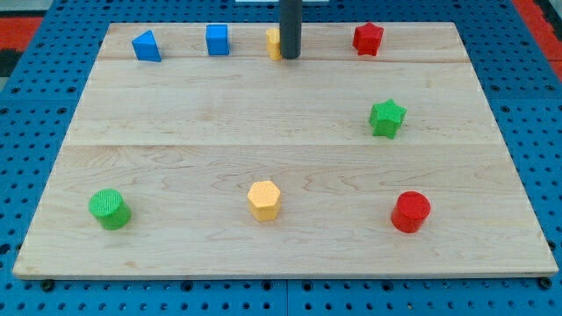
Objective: Place the yellow heart at the center of the board
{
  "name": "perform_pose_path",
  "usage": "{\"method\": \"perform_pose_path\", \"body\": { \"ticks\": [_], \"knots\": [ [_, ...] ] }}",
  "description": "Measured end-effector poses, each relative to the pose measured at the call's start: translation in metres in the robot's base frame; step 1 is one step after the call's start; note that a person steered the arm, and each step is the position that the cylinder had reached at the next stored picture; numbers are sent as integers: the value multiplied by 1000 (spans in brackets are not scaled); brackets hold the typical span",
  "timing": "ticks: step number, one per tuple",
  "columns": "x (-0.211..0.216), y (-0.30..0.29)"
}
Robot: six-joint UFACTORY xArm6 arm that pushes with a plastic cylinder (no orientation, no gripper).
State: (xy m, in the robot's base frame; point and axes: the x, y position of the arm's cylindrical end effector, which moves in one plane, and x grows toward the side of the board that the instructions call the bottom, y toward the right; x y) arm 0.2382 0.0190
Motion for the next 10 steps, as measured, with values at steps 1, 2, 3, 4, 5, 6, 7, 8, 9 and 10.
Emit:
{"method": "perform_pose_path", "body": {
  "ticks": [1,2,3,4,5,6,7,8,9,10],
  "knots": [
    [-34,14],
    [-27,-32],
    [-2,-54],
    [26,-8],
    [52,19],
    [18,-5],
    [6,-11],
    [7,-56],
    [39,-66],
    [56,-11]
  ]
}}
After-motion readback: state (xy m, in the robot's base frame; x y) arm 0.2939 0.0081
